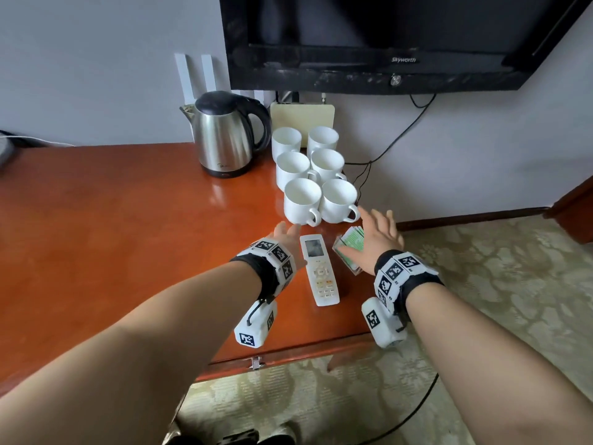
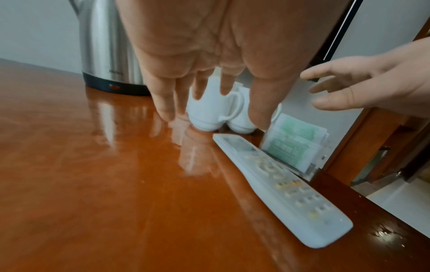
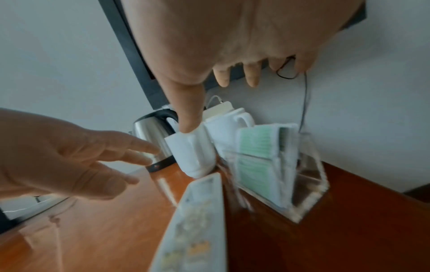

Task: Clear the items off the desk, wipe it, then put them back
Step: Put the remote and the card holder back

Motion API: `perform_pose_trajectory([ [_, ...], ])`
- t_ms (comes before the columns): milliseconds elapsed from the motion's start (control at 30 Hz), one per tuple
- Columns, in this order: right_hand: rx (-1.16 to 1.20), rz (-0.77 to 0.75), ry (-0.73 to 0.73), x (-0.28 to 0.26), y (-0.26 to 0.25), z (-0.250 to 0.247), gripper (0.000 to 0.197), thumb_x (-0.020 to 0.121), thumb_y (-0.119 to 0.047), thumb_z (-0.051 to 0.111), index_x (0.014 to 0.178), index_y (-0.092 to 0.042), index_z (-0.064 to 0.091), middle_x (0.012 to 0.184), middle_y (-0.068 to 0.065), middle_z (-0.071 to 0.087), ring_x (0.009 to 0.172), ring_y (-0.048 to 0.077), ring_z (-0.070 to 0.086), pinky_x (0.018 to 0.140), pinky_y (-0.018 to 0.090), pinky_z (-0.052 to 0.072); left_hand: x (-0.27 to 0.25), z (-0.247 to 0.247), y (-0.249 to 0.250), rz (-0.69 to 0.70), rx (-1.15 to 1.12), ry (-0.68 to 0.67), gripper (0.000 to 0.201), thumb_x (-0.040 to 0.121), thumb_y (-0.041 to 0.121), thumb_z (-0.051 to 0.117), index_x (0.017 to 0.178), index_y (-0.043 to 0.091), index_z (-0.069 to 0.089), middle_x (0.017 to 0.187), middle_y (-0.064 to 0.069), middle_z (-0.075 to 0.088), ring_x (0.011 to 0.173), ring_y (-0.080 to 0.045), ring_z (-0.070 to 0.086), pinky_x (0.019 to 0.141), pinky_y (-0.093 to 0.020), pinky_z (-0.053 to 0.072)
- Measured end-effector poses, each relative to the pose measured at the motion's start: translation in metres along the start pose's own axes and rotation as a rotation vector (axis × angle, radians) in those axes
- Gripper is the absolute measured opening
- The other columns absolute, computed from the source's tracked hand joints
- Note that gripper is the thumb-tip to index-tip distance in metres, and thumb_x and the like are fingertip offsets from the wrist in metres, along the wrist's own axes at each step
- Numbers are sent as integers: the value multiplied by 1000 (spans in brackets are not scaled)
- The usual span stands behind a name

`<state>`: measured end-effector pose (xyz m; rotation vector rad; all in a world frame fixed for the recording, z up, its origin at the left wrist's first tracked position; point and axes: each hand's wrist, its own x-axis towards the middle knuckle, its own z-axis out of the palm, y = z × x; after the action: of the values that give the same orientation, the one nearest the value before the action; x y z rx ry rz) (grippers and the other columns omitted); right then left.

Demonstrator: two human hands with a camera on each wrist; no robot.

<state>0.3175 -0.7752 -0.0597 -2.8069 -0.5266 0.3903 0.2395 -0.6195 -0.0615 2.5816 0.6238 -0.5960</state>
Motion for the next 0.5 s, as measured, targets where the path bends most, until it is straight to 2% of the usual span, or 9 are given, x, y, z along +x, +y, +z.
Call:
perform_pose_trajectory([
  [67, -9, -52, 29, -1, -20, -6, 87, 83, -51, 58, 149, -32, 4, 159, -2, -3, 145, 23, -17, 117, 47, 3, -10, -12, -14, -4, 1, 58, 83, 91, 25, 57, 151, 26, -1, 159, -5, -9, 147, -28, -1, 116, -46, 16],
  [133, -12, -112, 61, -2, -45, -13, 86, 84, -51, 56, 149, -32, 3, 159, -3, -5, 145, 24, -19, 117, 47, 3, -20, -25, -31, -14, 28, 135, 88, 91, 29, 58, 151, 27, -6, 158, -5, -16, 147, -27, -10, 118, -43, 8],
  [267, -30, -216, 66, -5, -103, -22, 88, 83, -53, 56, 149, -33, 0, 159, -1, -8, 145, 24, -20, 117, 44, -1, -42, -51, -71, -65, 37, 230, 90, 90, 41, 55, 150, 27, -11, 157, -6, -19, 146, -27, -14, 119, -42, 3],
  [500, -74, -447, 99, -14, -215, -37, 91, 85, -54, 54, 149, -33, -6, 159, 2, -13, 144, 28, -21, 117, 47, -4, -92, -110, -150, -219, -123, 426, 84, 90, 42, 49, 150, 33, -8, 158, 2, -17, 146, -22, -15, 120, -43, -1],
])
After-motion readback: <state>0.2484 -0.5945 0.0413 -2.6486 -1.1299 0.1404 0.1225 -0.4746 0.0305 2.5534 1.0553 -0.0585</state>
